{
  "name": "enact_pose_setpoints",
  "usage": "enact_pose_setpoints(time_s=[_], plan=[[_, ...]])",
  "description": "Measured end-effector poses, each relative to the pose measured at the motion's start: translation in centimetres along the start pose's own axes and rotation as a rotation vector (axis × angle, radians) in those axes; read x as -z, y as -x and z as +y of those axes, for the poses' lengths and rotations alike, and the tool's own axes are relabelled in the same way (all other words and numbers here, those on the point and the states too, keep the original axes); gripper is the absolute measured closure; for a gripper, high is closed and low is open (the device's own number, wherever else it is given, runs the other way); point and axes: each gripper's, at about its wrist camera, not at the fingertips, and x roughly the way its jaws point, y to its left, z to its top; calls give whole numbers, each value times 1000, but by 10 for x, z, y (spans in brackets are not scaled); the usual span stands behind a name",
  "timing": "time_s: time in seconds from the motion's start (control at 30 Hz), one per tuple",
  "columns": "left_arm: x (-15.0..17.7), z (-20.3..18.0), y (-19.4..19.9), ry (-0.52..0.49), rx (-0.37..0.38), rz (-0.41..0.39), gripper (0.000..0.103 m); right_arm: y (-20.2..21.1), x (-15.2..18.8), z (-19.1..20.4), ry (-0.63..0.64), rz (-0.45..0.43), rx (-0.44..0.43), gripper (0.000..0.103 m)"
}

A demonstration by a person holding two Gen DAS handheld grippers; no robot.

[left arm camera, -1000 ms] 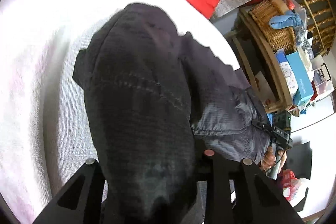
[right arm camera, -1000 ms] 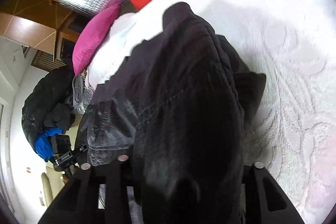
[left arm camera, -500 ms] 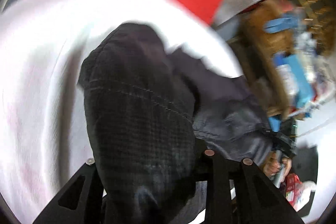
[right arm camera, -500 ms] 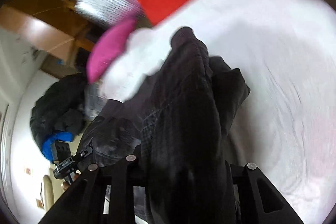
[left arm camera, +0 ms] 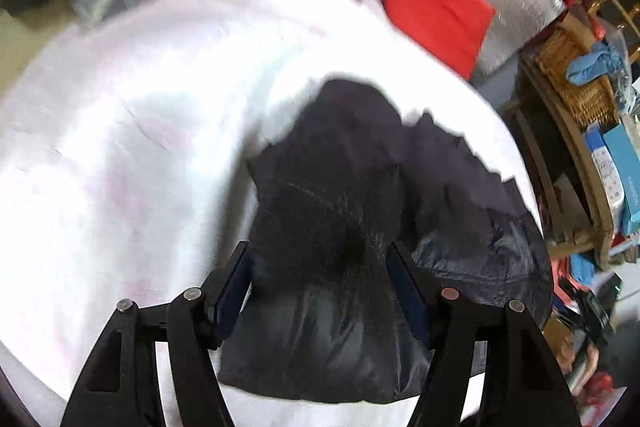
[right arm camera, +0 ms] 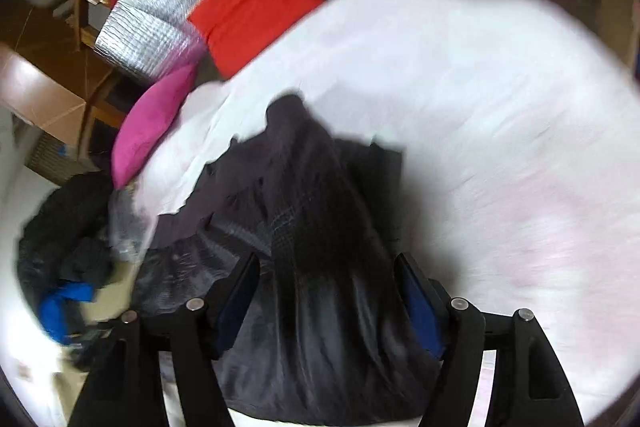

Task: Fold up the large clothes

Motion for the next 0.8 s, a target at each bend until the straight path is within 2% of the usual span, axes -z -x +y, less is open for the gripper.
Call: enact_pose_setpoints(time_s=[0.03,0.07,0.1,0.17,0.23,0.3,0.4,0.47,0.53,0.6,0.63,0.7,0.8], plan=[[3,-1,13,-17,-11,-47,34,13,4,4,26,-54,41,30],[5,-10,21,-41,-12,-87,33,23,6,4,41,-87,58,30],[10,-3,33,-63,-6,-112,31,33,10,6,56,-113,59,29],[24,-7,51,-111,8,-175,28,47,22,14,76,-135,8,29],[35,-23,51,-153,28,-199,26,59,34,20,109,-161,-69,29],[44,-31,51,-194,36,-188,26,57,45,33,143,-131,-128,29],[51,-34,25,-203,3,-102,25,44,58,38,155,-65,-165,30],[51,-21,6,-190,-76,-27,25,24,60,28,102,5,-117,30],[50,-11,-23,-172,-181,64,25,2,61,7,43,73,-15,32],[48,-3,-36,-127,-163,119,25,-13,59,-8,-1,117,68,32],[46,-2,-34,-108,-154,113,24,-13,58,-10,-8,123,57,32],[46,-8,-23,-134,-170,66,24,-3,58,-6,7,94,43,31],[51,-27,-3,-209,-230,-44,24,16,61,18,104,-11,23,31]])
